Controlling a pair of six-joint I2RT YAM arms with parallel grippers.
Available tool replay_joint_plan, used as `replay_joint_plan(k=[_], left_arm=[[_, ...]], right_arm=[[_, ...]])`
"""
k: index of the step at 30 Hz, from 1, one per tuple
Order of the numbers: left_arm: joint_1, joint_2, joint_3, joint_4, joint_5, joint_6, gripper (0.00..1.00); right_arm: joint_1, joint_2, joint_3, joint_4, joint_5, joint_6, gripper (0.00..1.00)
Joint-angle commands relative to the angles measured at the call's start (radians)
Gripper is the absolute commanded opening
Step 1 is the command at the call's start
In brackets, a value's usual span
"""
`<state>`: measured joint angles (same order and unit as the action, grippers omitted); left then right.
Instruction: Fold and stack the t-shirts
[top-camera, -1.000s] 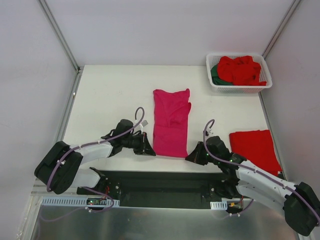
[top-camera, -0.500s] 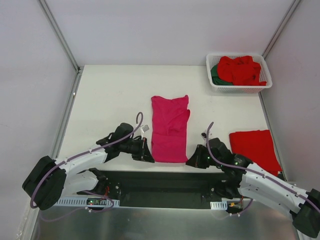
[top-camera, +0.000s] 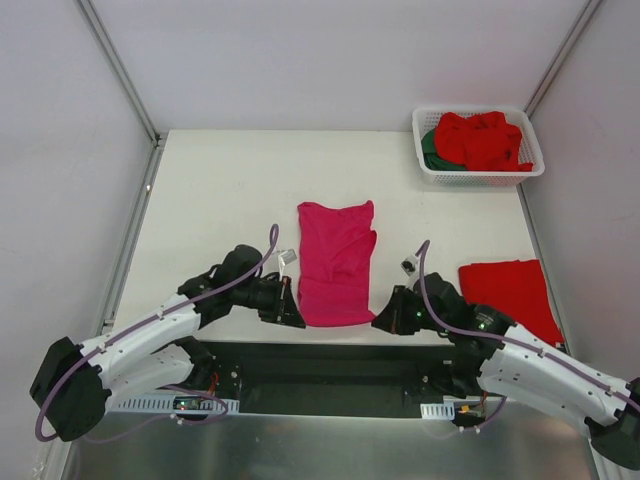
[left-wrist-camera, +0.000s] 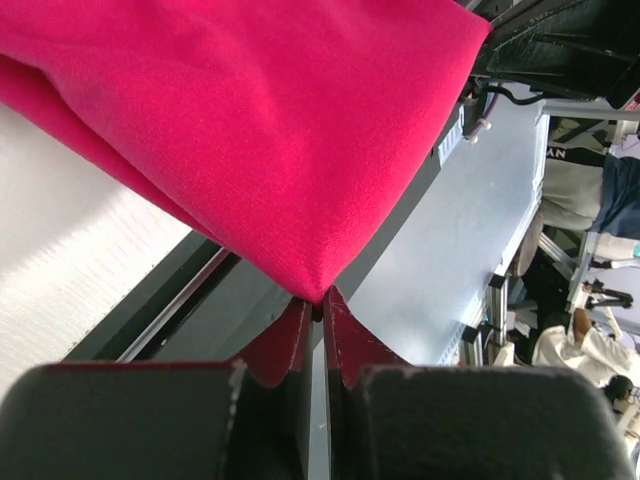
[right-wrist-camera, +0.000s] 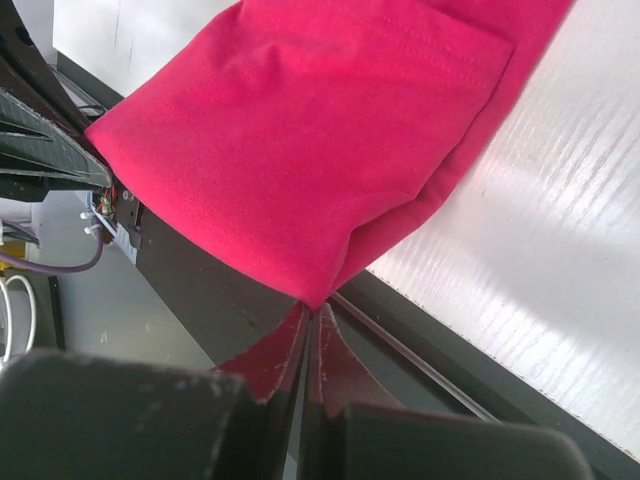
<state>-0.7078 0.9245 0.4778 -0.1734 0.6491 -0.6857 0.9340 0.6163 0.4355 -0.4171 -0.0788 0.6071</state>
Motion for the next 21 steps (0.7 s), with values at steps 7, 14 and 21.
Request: replay_joint_plan(k=[7, 14, 21], left_arm=[[-0.005, 0.079, 0.156, -0.089, -0.072, 0.113, 0.00], [-0.005, 0.126, 0.245, -0.107, -0.091, 0.144, 0.00], [-0.004, 0.171, 0.317, -0.147, -0.160, 0.175, 0.00]], right_arm=[[0.006, 0.079, 0.108, -0.022, 0.122, -0.099, 0.01], [0.005, 0.132, 0.192, -0.032, 0.168, -0.168, 0.01], [-0.006, 0.246, 0.288, -0.040, 0.209, -0.274, 0.01]])
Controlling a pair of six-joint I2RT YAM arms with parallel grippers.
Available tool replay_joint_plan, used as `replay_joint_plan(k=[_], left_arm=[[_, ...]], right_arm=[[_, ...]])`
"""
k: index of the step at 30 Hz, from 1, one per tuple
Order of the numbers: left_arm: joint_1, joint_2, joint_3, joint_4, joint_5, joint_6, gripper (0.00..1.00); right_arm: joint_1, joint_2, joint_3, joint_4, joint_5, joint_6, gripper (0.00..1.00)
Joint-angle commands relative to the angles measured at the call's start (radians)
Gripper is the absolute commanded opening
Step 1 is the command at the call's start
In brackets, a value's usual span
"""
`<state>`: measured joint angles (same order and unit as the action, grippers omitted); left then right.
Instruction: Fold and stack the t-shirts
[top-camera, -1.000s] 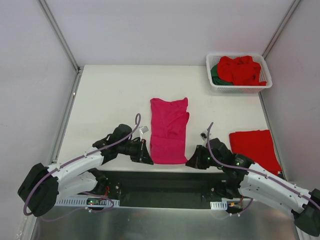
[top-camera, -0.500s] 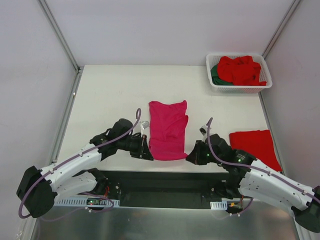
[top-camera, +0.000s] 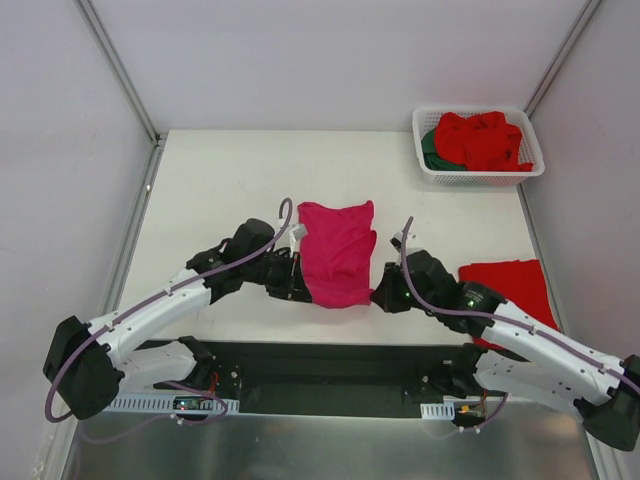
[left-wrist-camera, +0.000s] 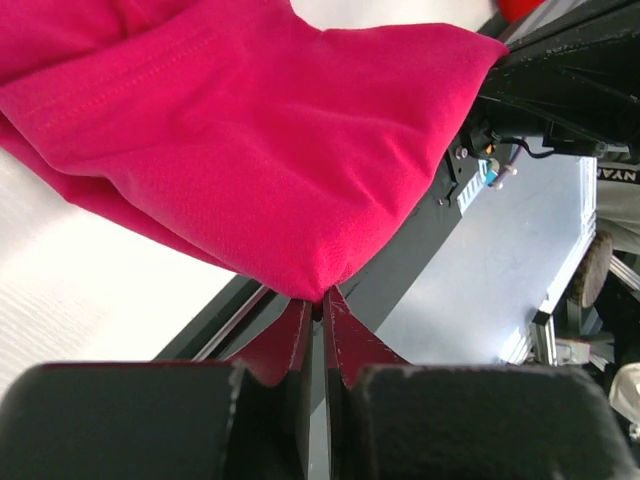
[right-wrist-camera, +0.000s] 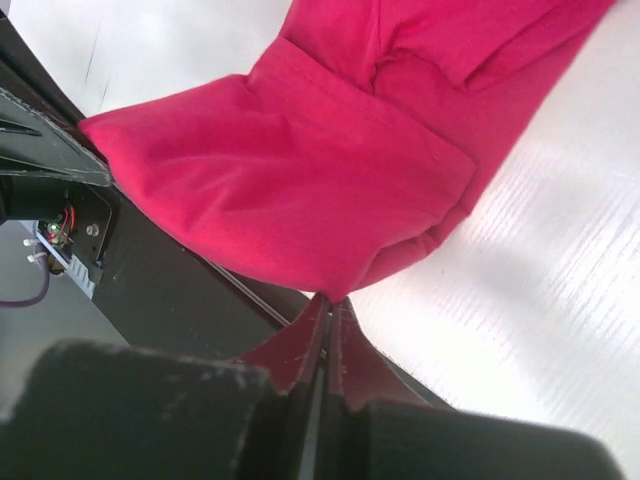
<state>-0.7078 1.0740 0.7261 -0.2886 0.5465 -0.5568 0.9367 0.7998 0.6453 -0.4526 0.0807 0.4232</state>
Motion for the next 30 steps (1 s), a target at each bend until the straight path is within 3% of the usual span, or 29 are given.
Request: replay_joint_plan(k=[1, 12, 30], left_arm=[[-0.004, 0.026, 0.078, -0.041, -0.063, 0.051, 0.00], [0.140, 0.121, 0.211, -0.101, -0.023, 0.113, 0.00], [0.234, 0.299, 0.420, -0.164, 0.016, 0.186, 0.00]], right_arm=[[-0.013, 0.078, 0.091, -0.001, 0.045, -0.101, 0.01], [-0.254, 0.194, 0.189, 0.029, -0.180, -0.198, 0.01], [-0.417, 0.401, 0.318, 0.088, -0.329, -0.268, 0.01]])
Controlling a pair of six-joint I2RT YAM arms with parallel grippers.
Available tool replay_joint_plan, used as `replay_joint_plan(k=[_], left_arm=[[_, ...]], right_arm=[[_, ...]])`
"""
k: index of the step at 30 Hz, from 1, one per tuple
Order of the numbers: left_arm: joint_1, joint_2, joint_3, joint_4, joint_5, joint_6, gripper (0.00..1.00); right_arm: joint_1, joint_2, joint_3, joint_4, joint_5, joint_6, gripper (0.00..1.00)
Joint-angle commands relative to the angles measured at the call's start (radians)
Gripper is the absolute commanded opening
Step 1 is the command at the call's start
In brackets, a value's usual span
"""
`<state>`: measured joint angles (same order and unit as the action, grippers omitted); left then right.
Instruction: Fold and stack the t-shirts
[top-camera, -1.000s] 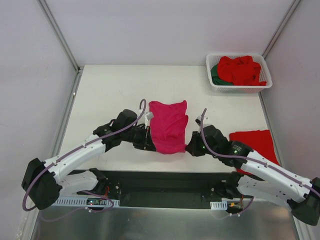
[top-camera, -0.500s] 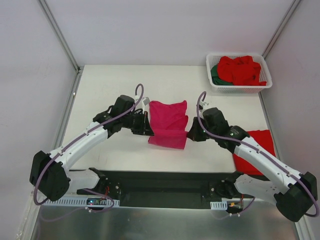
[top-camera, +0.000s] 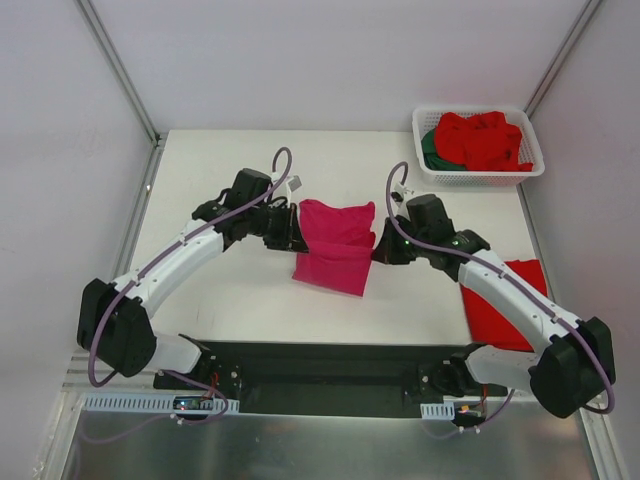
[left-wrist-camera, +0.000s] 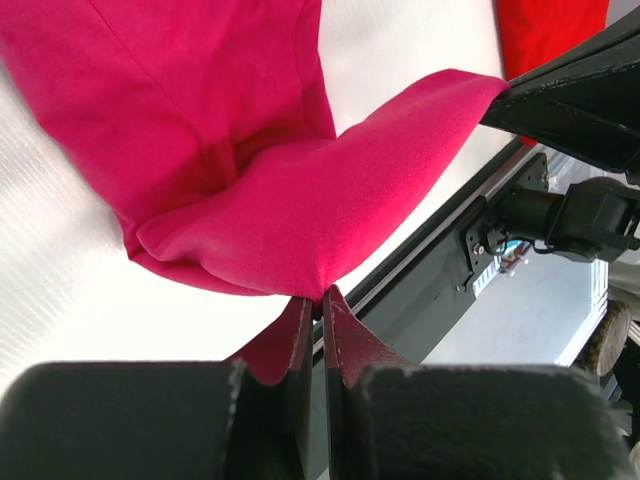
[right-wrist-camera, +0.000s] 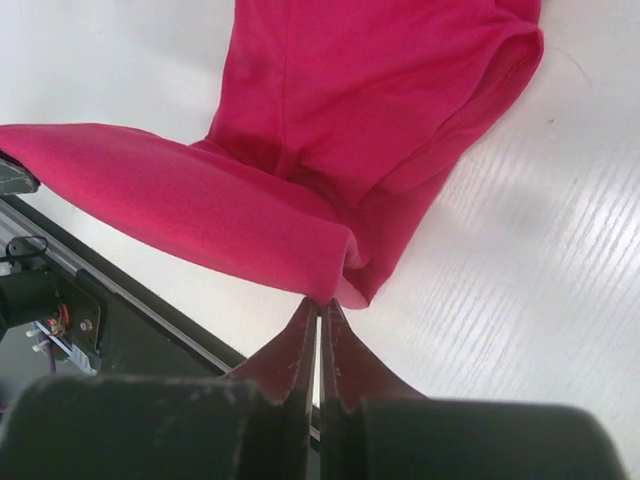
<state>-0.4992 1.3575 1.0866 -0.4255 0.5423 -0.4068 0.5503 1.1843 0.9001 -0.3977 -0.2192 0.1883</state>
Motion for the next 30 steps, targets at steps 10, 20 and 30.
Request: replay_joint_plan(k=[10, 20, 30], left_arm=[[0.054, 0.090, 0.147, -0.050, 0.027, 0.054, 0.00], [0.088, 0.163, 0.234, -0.081, 0.039, 0.079, 0.00], [0.109, 0.239, 0.334, -0.110, 0.064, 0.094, 0.00]], right_arm=[[-0.098, 0.127, 0.166, 0.056, -0.085, -0.050, 0.01], [-0.130, 0.215, 0.212, 0.102, -0.101, -0.030, 0.01], [-0.161, 0.301, 0.275, 0.129, -0.111, -0.015, 0.01]])
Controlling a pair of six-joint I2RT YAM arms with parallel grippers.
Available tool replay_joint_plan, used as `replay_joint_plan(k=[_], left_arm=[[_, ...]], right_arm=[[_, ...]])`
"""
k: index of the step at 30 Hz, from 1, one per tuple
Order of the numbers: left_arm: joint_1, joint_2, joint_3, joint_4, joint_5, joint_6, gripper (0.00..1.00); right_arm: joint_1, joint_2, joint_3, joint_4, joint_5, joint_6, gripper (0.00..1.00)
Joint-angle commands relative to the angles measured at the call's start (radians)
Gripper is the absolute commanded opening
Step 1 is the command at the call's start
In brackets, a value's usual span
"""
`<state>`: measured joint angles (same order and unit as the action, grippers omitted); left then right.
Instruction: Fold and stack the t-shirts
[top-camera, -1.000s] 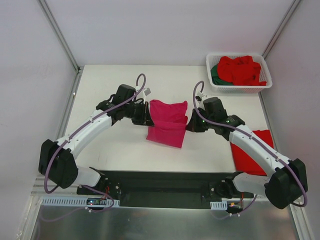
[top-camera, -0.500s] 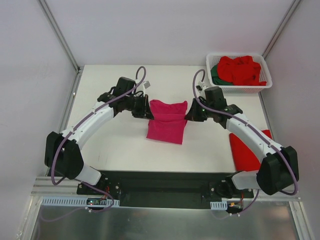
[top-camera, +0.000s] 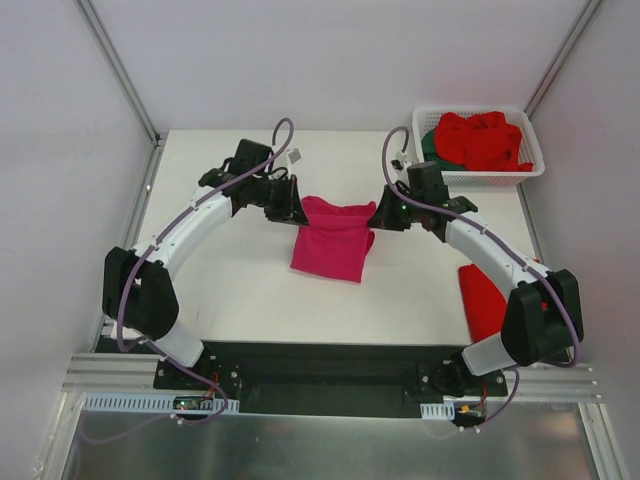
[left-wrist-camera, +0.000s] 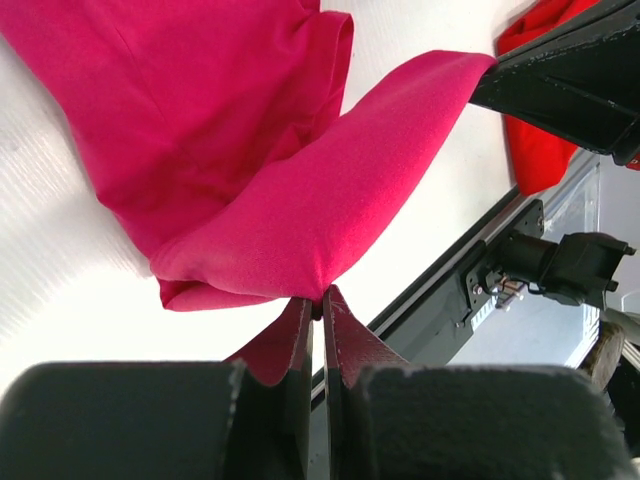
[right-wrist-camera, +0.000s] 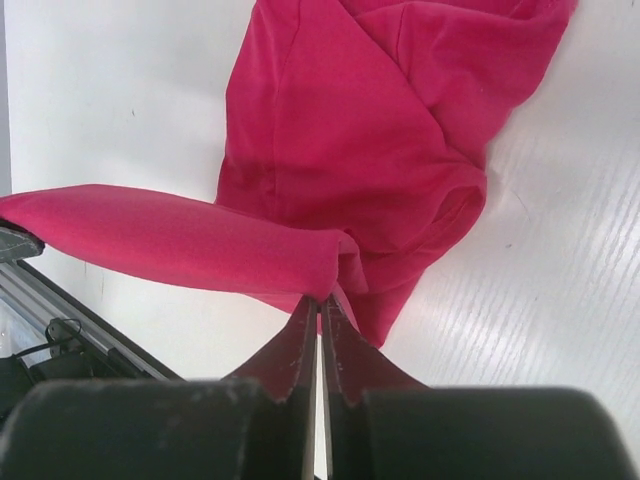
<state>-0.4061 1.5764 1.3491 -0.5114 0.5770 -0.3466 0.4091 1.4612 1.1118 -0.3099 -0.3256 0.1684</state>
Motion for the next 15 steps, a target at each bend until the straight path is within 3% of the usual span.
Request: replay_joint_plan(k=[1, 15], left_arm=[[0.019, 0.033, 0.076, -0.026, 0.032, 0.031, 0.00], [0.026, 0.160, 0.222, -0.039, 0.053, 0.029, 0.00]], right_arm=[[-0.023, 0.031, 0.074, 0.043, -0.006, 0.006, 0.01], [-0.067, 0.128, 0.151, 0.054, -0.027, 0.010, 0.01]])
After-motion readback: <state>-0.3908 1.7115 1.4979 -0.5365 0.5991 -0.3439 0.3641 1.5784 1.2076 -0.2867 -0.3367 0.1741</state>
